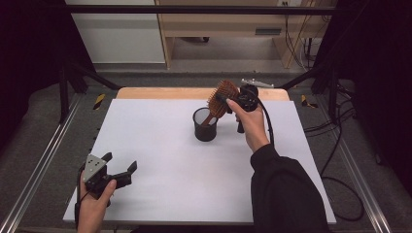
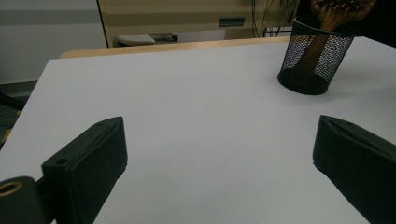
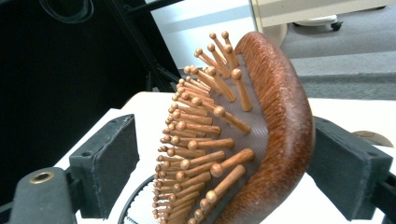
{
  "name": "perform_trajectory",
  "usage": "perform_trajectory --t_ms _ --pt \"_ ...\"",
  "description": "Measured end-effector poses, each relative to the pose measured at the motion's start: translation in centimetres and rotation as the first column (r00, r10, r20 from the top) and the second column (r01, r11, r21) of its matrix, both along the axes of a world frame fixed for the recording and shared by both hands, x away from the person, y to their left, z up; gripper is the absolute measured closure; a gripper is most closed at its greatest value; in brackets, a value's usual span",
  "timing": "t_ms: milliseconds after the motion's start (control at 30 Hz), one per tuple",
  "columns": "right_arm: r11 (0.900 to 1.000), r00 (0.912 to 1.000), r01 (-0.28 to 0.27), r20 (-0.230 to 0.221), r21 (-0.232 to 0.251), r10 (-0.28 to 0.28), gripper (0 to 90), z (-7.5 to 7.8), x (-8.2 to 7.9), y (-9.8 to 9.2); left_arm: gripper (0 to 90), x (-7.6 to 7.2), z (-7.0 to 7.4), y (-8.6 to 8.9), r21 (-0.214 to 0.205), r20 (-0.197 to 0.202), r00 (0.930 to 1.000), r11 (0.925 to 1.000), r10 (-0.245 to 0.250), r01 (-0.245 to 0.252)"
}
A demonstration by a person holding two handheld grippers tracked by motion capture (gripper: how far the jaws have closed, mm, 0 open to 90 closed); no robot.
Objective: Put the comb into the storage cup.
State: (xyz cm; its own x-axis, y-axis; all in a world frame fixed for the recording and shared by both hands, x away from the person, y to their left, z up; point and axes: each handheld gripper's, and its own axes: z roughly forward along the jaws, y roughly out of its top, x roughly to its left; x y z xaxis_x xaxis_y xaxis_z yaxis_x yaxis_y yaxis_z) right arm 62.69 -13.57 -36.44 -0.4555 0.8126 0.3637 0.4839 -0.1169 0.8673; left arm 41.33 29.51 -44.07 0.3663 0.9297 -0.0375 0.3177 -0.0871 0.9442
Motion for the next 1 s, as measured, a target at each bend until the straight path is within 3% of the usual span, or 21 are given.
perform_trajectory --t_ms 467,1000 --pt "0.9986 0.9997 0.011 0.024 -0.053 -0.010 8.9 0.4 -0.5 0.1 3.4 0.0 0.0 0.0 -0.002 0.002 1.0000 1.0000 0.001 -0.001" --pt "0.9976 0.9990 0.022 0.040 -0.066 -0.019 6.5 1.2 -1.3 -0.5 3.4 0.1 -0.1 0.1 -0.015 -0.005 1.0000 0.9999 0.004 -0.004"
